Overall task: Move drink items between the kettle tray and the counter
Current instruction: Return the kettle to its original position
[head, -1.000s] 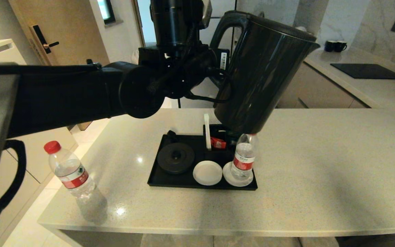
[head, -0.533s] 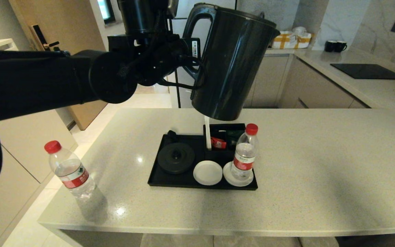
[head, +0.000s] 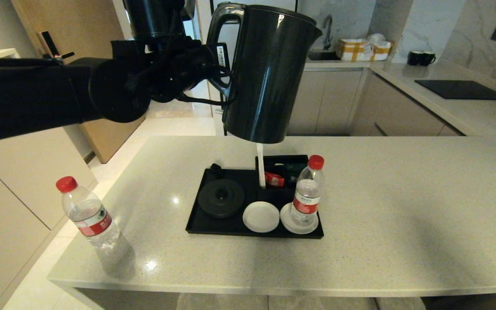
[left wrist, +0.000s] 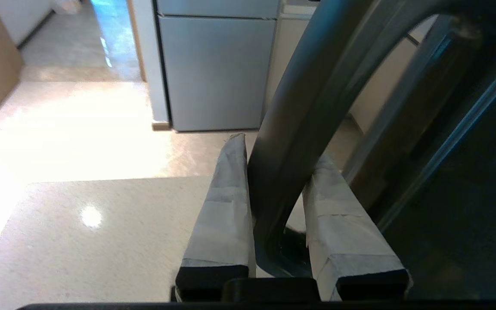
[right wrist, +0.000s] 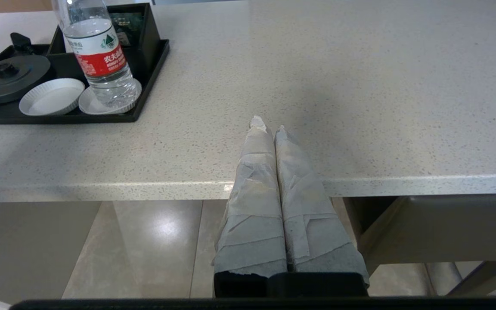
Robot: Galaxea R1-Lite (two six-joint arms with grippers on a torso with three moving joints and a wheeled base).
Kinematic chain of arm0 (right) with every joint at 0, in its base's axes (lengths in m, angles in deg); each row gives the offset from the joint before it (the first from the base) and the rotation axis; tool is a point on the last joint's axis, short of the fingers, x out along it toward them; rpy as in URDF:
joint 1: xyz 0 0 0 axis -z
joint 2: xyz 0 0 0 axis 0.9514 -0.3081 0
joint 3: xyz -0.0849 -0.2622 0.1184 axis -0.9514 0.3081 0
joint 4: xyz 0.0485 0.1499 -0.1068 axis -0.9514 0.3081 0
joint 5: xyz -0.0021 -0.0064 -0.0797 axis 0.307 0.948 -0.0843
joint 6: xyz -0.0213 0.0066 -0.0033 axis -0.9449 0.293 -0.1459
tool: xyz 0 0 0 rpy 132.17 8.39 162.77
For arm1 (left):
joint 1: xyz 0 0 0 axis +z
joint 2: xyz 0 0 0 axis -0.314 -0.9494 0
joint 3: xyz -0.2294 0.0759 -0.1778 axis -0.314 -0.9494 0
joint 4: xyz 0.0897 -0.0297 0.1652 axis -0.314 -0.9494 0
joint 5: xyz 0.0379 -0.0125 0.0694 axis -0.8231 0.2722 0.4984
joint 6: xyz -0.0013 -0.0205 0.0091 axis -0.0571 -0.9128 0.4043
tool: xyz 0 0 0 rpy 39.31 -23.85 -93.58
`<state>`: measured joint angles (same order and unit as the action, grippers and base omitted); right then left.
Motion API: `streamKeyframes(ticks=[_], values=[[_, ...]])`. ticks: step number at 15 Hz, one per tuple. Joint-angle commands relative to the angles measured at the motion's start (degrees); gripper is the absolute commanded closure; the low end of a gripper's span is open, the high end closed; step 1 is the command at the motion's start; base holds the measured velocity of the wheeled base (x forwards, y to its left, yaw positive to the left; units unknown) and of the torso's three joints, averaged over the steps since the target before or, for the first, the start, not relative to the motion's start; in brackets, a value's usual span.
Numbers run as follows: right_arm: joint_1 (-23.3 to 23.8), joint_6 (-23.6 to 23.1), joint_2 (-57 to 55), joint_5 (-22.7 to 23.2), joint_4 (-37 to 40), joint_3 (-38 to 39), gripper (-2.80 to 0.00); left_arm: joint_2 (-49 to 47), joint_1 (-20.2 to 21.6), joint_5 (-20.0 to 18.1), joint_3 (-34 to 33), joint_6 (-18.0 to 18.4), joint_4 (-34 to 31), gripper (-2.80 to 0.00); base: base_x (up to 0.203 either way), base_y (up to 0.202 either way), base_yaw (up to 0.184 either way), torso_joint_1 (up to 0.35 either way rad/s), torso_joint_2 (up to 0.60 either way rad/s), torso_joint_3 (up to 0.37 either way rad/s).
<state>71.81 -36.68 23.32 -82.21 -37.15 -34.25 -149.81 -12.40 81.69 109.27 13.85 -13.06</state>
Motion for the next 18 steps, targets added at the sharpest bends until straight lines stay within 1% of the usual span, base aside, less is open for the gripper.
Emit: streamKeyframes(ticks=[1, 5, 8, 10, 11, 13, 14, 16, 18], values=[[0.0, 0.0, 0.0, 0.0, 0.0, 0.0, 0.0, 1.3, 1.6, -0.2, -2.0, -0.3, 0.1, 0.0, 0.0, 0.0, 0.0, 0.0, 0.0, 0.0], [0.0, 0.0, 0.0, 0.0, 0.0, -0.1, 0.0, 4.7, 5.1, -3.8, -10.4, -1.0, 0.8, 0.0, 0.0, 0.0, 0.0, 0.0, 0.0, 0.0], [0.0, 0.0, 0.0, 0.0, 0.0, -0.1, 0.0, 6.3, 7.3, -4.3, -14.5, -2.3, 1.5, 0.0, 0.0, 0.0, 0.0, 0.0, 0.0, 0.0], [0.0, 0.0, 0.0, 0.0, 0.0, -0.1, 0.0, 6.5, 7.7, -4.7, -15.6, -2.3, 2.6, 0.0, 0.0, 0.0, 0.0, 0.0, 0.0, 0.0], [0.0, 0.0, 0.0, 0.0, 0.0, 0.0, 0.0, 6.5, 8.0, -4.9, -16.2, -2.2, 3.8, 0.0, 0.0, 0.0, 0.0, 0.0, 0.0, 0.0], [0.0, 0.0, 0.0, 0.0, 0.0, 0.0, 0.0, 6.5, 8.9, -5.4, -21.5, -1.9, 10.4, 0.0, 0.0, 0.0, 0.0, 0.0, 0.0, 0.0], [0.0, 0.0, 0.0, 0.0, 0.0, -0.1, 0.0, 6.5, 9.1, -5.6, -23.2, -2.0, 12.0, 0.0, 0.0, 0.0, 0.0, 0.0, 0.0, 0.0], [0.0, 0.0, 0.0, 0.0, 0.0, -0.1, 0.0, 6.5, 9.2, -5.7, -25.5, -2.1, 14.8, 0.0, 0.0, 0.0, 0.0, 0.0, 0.0, 0.0], [0.0, 0.0, 0.0, 0.0, 0.0, -0.1, 0.0, 6.4, 9.3, -5.7, -25.8, -2.1, 15.4, 0.0, 0.0, 0.0, 0.0, 0.0, 0.0, 0.0]])
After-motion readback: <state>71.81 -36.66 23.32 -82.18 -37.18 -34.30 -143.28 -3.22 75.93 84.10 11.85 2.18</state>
